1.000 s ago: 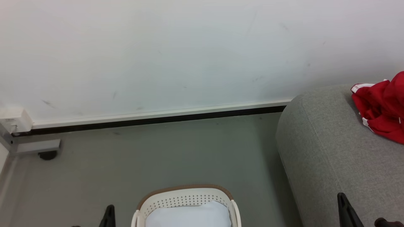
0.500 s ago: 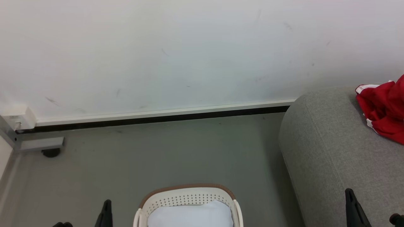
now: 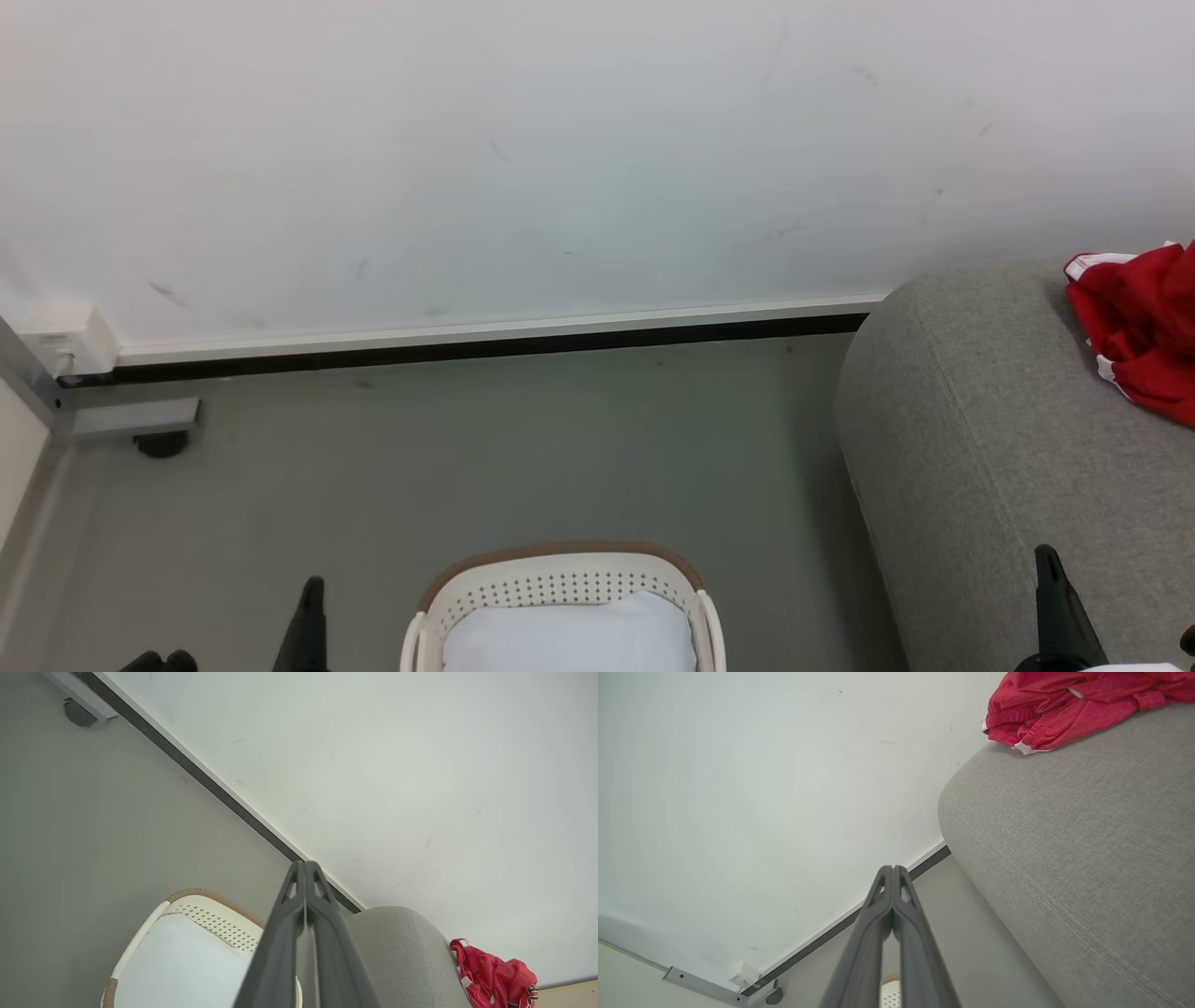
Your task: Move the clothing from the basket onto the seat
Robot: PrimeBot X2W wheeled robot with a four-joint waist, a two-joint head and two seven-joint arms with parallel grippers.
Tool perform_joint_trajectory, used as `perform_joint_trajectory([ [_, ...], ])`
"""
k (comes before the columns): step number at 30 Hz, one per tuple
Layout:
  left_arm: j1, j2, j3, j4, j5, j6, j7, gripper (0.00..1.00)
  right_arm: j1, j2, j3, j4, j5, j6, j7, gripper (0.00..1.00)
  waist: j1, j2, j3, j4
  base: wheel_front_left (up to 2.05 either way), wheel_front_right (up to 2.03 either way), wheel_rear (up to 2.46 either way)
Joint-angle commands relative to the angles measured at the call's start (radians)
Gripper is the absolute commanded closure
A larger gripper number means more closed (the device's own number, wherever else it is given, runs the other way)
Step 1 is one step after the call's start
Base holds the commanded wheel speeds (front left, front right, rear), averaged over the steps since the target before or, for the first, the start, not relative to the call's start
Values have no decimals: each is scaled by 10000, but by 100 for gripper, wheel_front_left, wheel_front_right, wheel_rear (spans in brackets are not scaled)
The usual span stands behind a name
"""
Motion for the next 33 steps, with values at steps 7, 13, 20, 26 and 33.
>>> perform_joint_trajectory([
  [7, -341, 5, 177, -108, -991, -139, 264, 100, -332, -109, -120, -143, 1100, -9, 245, 100, 0, -1, 14, 70, 0, 0, 0],
  [13, -427, -6, 271, -101, -1663, -207, 445, 100, -399, -112, -178, -142, 1835, -10, 433, 100, 0, -1, 26, 130, 0, 0, 0],
  [20, -526, -18, 371, -90, -2407, -294, 659, 100, -481, -116, -242, -141, 2644, -12, 640, 100, 0, -1, 40, 199, 0, 0, 0],
  [26, -606, -28, 451, -82, -2993, -359, 822, 100, -548, -119, -296, -138, 3292, -12, 814, 100, 0, -1, 52, 258, 0, 0, 0],
  [33, -694, -39, 541, -73, -3647, -422, 1005, 100, -607, -120, -359, -136, 4018, -14, 1000, 100, 0, -1, 66, 328, 0, 0, 0],
])
